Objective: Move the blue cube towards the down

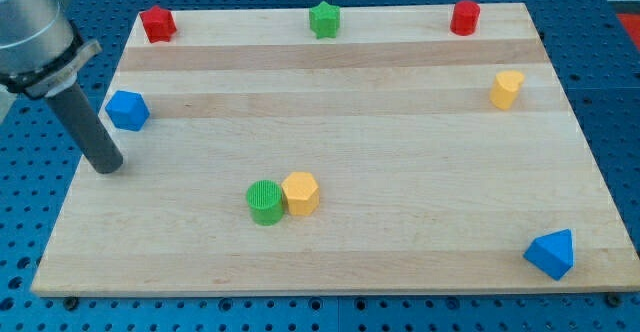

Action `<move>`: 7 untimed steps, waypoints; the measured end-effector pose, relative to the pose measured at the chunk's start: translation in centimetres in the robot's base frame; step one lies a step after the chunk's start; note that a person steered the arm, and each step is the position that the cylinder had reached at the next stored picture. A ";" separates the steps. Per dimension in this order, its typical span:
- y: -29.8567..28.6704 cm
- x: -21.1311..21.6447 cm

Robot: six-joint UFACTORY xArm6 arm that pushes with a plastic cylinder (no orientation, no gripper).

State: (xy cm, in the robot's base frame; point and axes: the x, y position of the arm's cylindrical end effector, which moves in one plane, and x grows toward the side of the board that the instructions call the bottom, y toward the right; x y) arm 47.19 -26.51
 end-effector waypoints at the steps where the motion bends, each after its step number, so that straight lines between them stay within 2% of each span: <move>1: -0.8 -2.2; 3: -3.7 -4.2; 7: -2.7 -10.9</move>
State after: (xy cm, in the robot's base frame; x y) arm 36.34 -29.17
